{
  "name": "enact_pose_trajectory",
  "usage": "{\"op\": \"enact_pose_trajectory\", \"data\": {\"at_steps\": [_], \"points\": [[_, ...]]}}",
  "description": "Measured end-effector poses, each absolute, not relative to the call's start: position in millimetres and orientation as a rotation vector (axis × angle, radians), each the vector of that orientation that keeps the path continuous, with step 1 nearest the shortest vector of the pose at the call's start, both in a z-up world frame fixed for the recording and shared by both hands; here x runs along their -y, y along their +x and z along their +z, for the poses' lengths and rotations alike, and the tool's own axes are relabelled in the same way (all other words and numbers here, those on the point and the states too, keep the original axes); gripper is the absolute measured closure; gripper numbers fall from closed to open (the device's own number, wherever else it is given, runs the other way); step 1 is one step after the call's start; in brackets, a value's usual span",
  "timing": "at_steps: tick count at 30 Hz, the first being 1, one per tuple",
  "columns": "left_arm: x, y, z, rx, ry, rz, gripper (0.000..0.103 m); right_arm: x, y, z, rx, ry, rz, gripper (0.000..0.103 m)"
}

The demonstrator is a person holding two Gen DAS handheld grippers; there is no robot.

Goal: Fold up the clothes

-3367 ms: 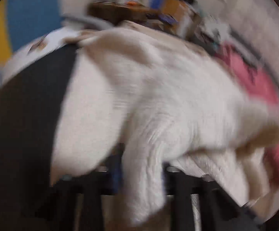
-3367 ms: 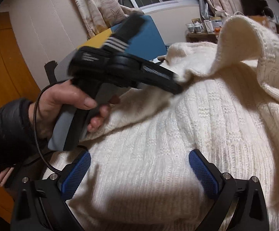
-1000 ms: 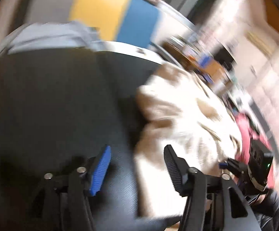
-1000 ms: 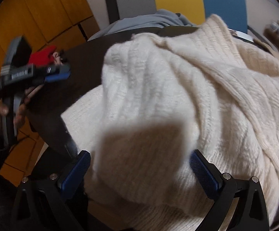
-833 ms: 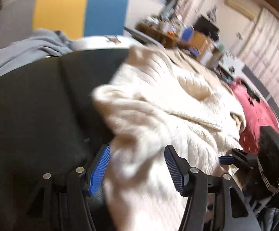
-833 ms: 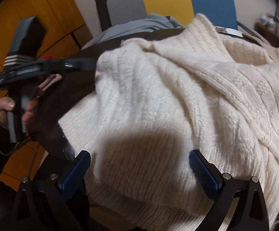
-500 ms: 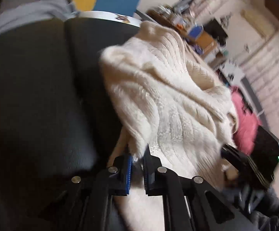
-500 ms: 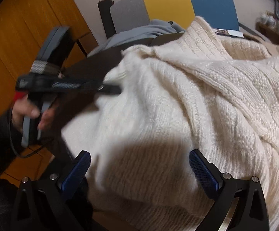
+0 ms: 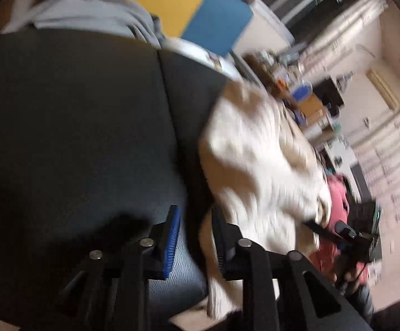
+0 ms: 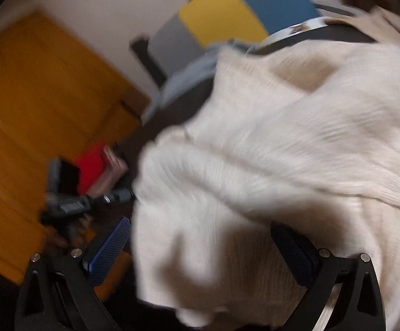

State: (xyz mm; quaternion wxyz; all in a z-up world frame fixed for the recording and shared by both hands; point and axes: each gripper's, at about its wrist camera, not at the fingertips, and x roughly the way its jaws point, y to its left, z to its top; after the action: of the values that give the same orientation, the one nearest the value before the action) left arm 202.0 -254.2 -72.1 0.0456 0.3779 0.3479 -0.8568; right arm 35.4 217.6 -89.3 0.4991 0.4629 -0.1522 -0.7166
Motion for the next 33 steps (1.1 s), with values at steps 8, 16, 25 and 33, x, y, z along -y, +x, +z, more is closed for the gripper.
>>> {"op": "enact_pose_trajectory", "data": {"at_steps": [8, 16, 25, 33], "points": [[182, 105, -38, -0.76, 1.193, -2.935, 0.059, -337, -1, -77, 0.505, 1.14, -2.323, 0.0], [41, 10, -28, -0.279, 1.523, -3.198, 0.059, -333, -27, -104, 0.222, 1.247, -2.502, 0.026], [-47, -11, -42, 0.355, 1.731, -3.307, 0.058, -369, -47, -116, 0.676, 1.334, -2.249, 0.084], [-88, -15, -77, 0.725, 1.77, -3.215, 0.055, -371, -53, -110, 1.135, 1.166, -1.872, 0.084]]}}
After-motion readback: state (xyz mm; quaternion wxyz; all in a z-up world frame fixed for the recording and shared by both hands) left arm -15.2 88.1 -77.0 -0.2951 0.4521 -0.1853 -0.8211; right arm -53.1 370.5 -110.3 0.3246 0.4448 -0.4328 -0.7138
